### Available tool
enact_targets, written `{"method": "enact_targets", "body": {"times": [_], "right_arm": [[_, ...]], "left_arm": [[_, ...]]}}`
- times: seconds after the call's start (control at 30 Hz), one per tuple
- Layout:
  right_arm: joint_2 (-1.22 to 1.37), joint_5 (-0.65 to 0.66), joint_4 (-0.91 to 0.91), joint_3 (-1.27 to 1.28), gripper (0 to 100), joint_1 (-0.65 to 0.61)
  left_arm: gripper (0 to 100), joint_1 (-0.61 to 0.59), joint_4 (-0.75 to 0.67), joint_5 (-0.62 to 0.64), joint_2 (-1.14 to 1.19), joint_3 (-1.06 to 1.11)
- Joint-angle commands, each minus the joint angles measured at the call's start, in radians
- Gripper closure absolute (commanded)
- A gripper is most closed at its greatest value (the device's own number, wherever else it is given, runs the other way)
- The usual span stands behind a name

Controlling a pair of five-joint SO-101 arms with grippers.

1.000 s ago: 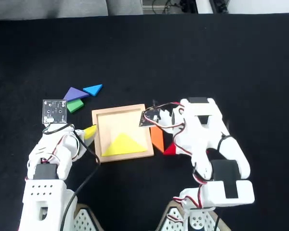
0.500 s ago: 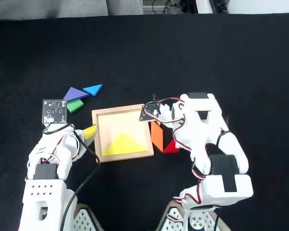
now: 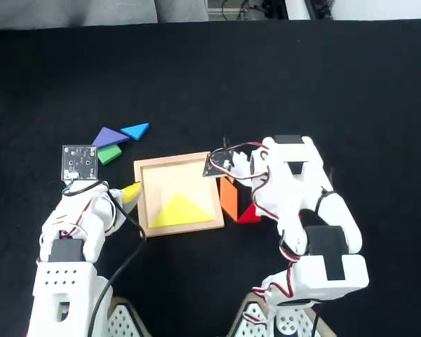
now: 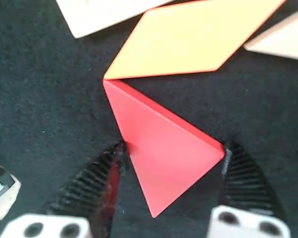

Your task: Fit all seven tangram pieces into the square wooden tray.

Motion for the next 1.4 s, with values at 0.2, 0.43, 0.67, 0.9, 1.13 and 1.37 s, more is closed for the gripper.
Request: {"method": "enact_targets", "body": {"times": [0.2,0.43,0.67,0.9,1.13,1.37], "right_arm": [[-0.182,0.006,0.031,0.015,60.7,0.005],[-0.203,0.008,-0.086,0.159,62.5,-0.011],[-0.211,0.009,-0.160,0.226,66.2,0.002],[-0.208,0.009,-0.195,0.225,66.2,0.040],[-0.206,0.009,-0.203,0.225,66.7,0.038],[-0.208,0.009,-0.203,0.225,66.7,0.038]], "left_arm": [[66,0.002,-0.015,-0.006,0.002,-0.004],[66,0.002,-0.015,-0.006,0.002,-0.004],[66,0.002,-0.012,-0.006,0.002,-0.002],[66,0.002,-0.011,-0.006,0.002,-0.002],[66,0.002,-0.011,-0.006,0.002,-0.002],[66,0.002,-0.011,-0.006,0.002,-0.002]]}}
